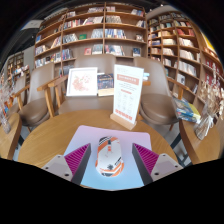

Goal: Arrange mouse

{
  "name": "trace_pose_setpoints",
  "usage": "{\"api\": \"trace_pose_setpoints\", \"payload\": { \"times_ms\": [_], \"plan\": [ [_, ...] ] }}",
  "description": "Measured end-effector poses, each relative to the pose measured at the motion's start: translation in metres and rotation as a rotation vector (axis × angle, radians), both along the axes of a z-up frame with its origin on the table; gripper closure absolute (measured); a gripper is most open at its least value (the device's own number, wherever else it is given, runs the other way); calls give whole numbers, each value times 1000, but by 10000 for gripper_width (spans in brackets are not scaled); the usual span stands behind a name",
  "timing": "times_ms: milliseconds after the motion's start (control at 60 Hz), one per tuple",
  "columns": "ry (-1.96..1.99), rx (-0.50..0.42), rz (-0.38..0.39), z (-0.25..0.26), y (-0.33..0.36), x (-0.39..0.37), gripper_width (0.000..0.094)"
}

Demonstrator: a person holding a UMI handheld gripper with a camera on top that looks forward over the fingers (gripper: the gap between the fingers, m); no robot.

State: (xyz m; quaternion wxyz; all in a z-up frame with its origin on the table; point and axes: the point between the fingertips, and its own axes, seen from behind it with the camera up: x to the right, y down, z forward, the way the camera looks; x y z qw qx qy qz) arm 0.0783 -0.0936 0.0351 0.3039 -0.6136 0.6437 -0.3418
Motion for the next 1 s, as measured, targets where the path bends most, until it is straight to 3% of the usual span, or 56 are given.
{"api": "trace_pose_setpoints", "payload": {
  "times_ms": [333, 617, 883, 1000],
  "plan": [
    [-102, 25, -14, 95, 26, -170, 83],
    [-95, -23, 21, 96, 38, -284, 78],
    [-118, -75, 55, 99, 43, -325, 78],
    [-128, -91, 37, 103, 37, -333, 80]
  ]
}}
